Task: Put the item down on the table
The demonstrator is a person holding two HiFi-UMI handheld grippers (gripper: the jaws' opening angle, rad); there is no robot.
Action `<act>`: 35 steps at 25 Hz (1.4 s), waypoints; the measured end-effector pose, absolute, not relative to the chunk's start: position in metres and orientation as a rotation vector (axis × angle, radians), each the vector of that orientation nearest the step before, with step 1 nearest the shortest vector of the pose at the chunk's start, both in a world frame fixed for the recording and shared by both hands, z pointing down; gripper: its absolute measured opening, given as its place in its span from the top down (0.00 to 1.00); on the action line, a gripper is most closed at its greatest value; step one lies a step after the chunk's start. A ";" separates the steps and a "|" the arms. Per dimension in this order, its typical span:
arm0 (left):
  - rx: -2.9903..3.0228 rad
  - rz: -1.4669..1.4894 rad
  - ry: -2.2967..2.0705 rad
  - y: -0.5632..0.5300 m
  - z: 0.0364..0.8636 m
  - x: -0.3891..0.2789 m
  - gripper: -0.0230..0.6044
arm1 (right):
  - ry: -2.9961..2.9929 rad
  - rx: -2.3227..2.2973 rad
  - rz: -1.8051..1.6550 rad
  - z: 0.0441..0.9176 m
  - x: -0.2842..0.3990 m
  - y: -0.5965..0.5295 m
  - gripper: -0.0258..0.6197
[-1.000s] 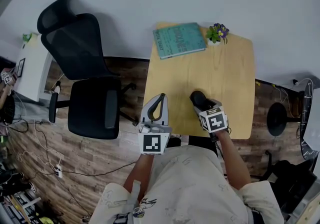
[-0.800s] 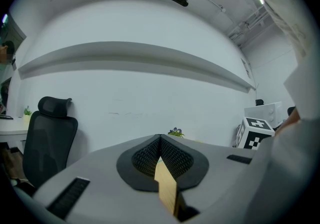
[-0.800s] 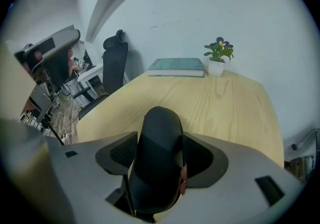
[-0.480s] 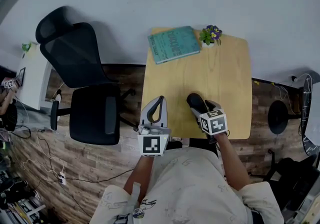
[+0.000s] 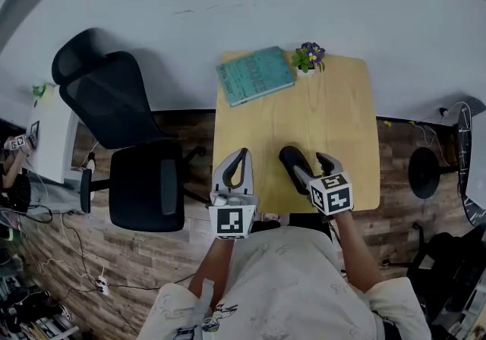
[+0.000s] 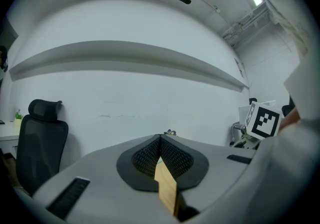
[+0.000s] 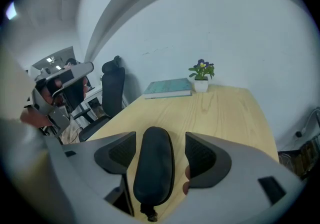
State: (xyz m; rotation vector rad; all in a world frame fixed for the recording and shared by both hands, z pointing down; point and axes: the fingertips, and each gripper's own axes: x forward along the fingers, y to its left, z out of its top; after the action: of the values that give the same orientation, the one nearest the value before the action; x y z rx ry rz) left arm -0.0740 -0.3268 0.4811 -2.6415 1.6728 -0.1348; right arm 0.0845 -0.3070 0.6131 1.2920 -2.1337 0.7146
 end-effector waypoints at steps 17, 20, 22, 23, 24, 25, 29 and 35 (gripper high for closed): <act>-2.647 -0.139 1.578 -0.338 0.462 -0.058 0.95 | -2.301 1.635 0.511 0.498 0.127 -0.317 0.47; -2.644 -0.134 1.559 -0.340 0.455 -0.056 0.95 | -2.316 1.703 0.412 0.477 0.136 -0.317 0.47; -2.642 -0.140 1.540 -0.342 0.449 -0.054 0.95 | -2.323 1.751 0.351 0.464 0.141 -0.316 0.47; -2.642 -0.142 1.533 -0.342 0.446 -0.054 0.95 | -2.325 1.774 0.313 0.457 0.143 -0.315 0.47; -2.640 -0.141 1.527 -0.342 0.443 -0.054 0.95 | -2.327 1.796 0.270 0.451 0.145 -0.314 0.47; -2.638 -0.137 1.525 -0.342 0.439 -0.054 0.95 | -2.329 1.815 0.226 0.445 0.146 -0.313 0.47; -2.625 -0.102 1.525 -0.342 0.427 -0.055 0.95 | -2.348 1.878 0.080 0.425 0.151 -0.310 0.47; -2.622 -0.125 1.545 -0.339 0.426 -0.056 0.95 | -2.372 1.966 -0.114 0.409 0.154 -0.304 0.48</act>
State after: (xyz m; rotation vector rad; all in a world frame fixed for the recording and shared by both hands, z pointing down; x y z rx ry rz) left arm -0.0555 -0.3391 0.4256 -2.6223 1.5447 -0.1250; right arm 0.1541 -0.3038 0.4093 1.9657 -2.3723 -0.1143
